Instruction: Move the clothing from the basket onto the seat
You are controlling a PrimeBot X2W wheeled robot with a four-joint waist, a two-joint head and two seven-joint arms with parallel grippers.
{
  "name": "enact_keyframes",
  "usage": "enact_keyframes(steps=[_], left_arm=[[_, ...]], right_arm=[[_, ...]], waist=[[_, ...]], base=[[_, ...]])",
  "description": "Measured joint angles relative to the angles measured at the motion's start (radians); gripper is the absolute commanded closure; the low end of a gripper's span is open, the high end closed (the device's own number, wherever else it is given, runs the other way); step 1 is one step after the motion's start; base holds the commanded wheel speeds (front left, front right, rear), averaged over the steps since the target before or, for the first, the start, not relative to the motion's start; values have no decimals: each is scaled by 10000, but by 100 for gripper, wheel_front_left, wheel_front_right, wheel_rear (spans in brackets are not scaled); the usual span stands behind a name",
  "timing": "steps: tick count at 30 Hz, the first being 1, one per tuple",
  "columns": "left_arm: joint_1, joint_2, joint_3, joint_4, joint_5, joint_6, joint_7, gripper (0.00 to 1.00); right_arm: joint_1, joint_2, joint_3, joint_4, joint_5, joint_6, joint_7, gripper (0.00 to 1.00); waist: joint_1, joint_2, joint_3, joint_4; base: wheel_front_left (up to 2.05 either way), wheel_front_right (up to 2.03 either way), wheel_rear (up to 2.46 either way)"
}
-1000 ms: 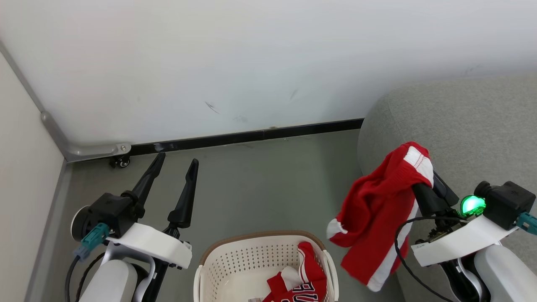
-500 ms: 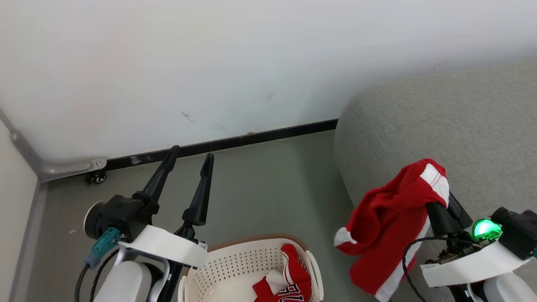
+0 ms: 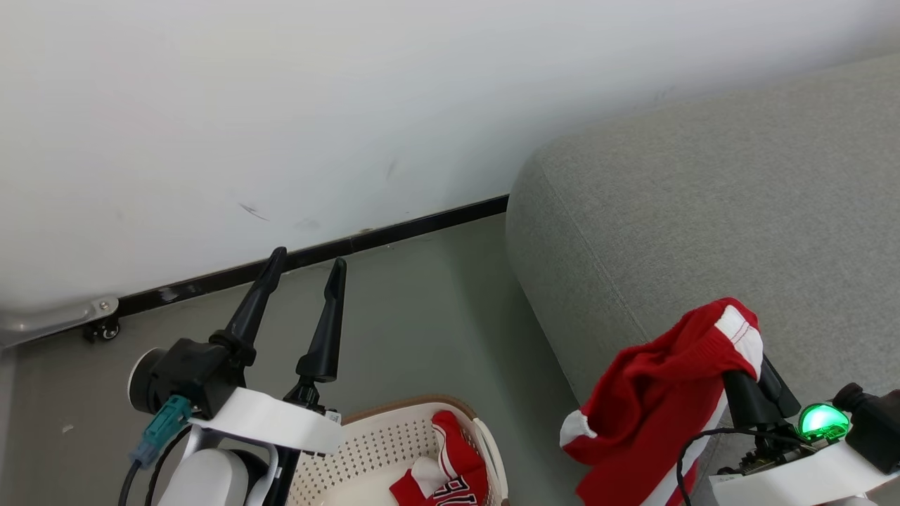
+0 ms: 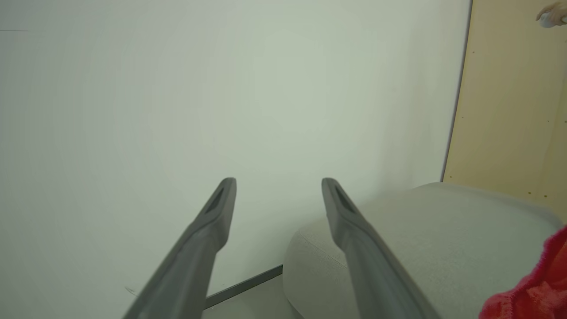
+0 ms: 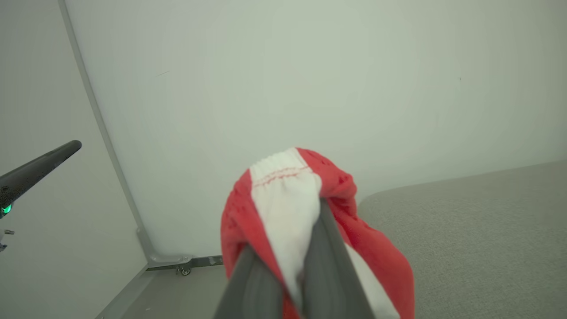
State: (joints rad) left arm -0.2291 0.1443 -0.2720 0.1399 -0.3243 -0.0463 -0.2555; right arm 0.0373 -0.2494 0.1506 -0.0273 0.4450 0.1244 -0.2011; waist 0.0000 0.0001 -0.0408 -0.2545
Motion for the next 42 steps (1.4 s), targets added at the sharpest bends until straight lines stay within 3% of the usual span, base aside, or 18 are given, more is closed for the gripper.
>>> enact_keyframes(steps=[12,18,28,36,42], left_arm=[[239,69,612,-625,224,286,0,0],[241,201,1141,-1241,407,552,0,0],[497,476,1678,-1958,571,872,0,0],[663,717,1898,-2364,742,989,0,0],[856,761,1939,-2767,834,1053,0,0]], right_arm=[[-213,291,-71,-255,242,0,602,100],[-1799,303,-224,-395,859,0,970,100],[-4800,-360,-1170,-355,1116,0,2000,100],[-7541,-305,-2892,846,1829,-2,3032,100],[-9288,-1225,-4144,2579,920,-2,3574,100]], waist=[[0,0,249,-691],[0,0,526,-856],[0,0,1044,-966],[0,0,1475,-885],[0,0,1880,-605]], base=[[0,0,0],[0,0,0],[0,0,0],[0,0,0],[0,0,0]])
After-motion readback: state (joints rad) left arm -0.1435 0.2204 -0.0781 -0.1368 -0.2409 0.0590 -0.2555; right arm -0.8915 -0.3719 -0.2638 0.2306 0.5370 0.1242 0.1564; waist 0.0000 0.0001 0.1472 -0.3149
